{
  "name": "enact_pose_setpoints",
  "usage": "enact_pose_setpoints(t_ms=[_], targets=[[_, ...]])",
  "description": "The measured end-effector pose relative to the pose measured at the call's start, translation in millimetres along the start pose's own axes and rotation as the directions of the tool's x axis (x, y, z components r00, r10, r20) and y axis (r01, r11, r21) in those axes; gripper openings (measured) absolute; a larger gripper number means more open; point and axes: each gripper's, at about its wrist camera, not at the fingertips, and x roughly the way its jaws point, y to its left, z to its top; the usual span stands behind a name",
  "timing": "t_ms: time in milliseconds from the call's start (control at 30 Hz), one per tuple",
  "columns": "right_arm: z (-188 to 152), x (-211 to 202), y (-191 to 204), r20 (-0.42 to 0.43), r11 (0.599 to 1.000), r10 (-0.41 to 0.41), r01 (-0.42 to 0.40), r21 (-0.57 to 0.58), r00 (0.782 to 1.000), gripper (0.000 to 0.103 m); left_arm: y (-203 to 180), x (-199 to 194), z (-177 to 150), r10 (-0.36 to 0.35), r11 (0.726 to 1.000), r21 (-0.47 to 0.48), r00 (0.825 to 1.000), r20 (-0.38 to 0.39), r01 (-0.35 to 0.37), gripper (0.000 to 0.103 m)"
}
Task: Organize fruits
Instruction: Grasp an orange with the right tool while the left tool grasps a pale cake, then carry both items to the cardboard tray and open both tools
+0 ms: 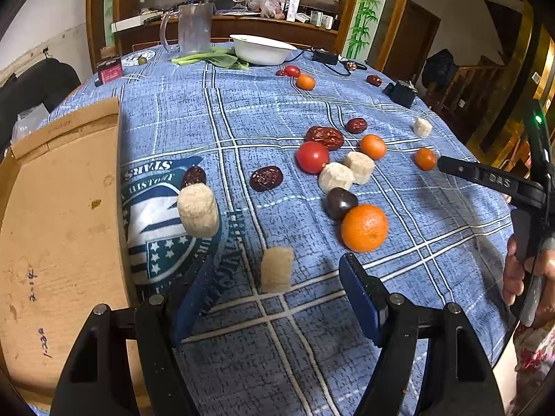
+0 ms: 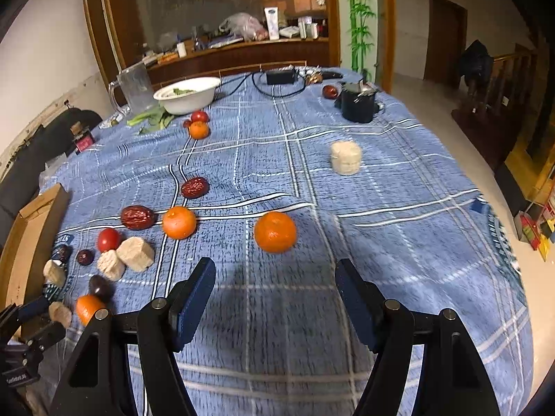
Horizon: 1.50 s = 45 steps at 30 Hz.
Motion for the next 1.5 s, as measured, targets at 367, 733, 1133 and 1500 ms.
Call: enact_pose_setpoints(t_ms=[367,733,1133,1500], targets=[[20,46,-3,-0.068,0.999,-0.03,0.033,0.038,0.997,0.059,-10,10,3,0.065,0.996,0.063,0.998,-0.009,-0.064,0.034],[13,18,2,-0.014,0.999,-0.014,0.014,0.044,1.0,0.035,-2,-6,-2,-0.007,1.0,0.022,0.999,0.034,0.007,0.016],[3,-52,75,0.059,0.991,0.102,-0.096,-0.093,0.993,0.036,48,-77,-6,-0.014,0.996,-0.088,0.984,0.177,0.03,0.016],[18,-39,246,-0.084,0.872,0.412,-0.42,-0.251,0.907,0.036,188,-87,59,0.223,0.95,-0.252,0.966,0.133,-0.185,0.017]])
